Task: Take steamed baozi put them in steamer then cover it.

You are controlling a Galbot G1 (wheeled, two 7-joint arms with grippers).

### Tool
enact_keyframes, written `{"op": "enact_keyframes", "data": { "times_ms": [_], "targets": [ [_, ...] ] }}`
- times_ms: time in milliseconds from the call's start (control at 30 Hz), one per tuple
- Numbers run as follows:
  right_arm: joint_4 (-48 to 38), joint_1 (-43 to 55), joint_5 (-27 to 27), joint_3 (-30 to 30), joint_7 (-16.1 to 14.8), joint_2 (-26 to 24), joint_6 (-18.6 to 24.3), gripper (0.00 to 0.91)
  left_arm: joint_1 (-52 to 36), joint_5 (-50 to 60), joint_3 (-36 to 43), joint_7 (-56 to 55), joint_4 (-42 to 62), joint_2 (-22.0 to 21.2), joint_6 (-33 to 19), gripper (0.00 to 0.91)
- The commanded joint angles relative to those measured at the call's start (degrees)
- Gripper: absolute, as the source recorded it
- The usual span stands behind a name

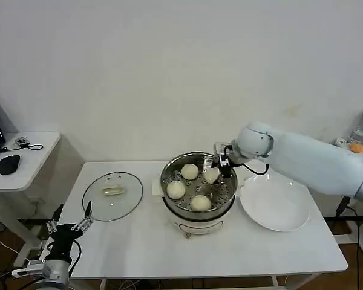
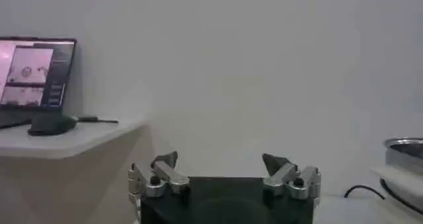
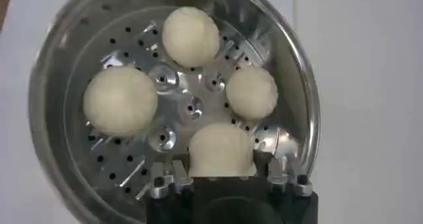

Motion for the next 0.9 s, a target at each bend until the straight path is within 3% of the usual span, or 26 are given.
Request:
{"op": "enact_keyframes", "data": {
  "times_ms": [33,200,233,267,567,733,800,900],
  "targets": [
    [-2.0,-0.1,-1.2,-1.1,0.1,1.7,-0.5,0.655,0.0,0.0,0.0,-0.2,0.1,0.1,-0.4,0.907],
    [-2.0,-0.1,-1.4,-1.7,0.3,1.8,-0.6,0.665,0.1,0.6,0.2,-0.4,0.1,-0.4,-0.4,0.907],
    [-2.0,-0.2,-1.5,-1.8,0.4,1.7,-0.6,0.715,0.1,0.7,0.2,-0.4,0.1,-0.4,-0.4,0.907],
    [-1.9,-0.3,-1.3,-1.8,0.5,1.7,-0.6,0.907,0.2,0.8,0.1,-0.4,0.1,-0.4,-0.4,0.907],
    [-0.1,-0.4,0.9,0.4,1.3,0.8,-1.1,0.907,-0.1,1.2,0.0,-1.3,0.6,-0.7,-0.1,0.907],
    [4.7,-0.3,2.4,4.7,3.1,-3.6,-1.1,0.907,-0.1,1.2,-0.3,-1.7,1.1,-0.7,-0.2,0.907],
    [7.5,-1.3,3.5,7.5,7.3,-6.4,-0.9,0.907,-0.1,0.9,-0.4,-1.7,1.1,-0.5,-0.2,0.907],
    [12.2,-4.9,7.3,12.3,18.5,-11.1,-1.6,0.907,-0.4,0.6,-0.4,-1.4,1.1,-0.2,0.0,0.907]
  ]
}}
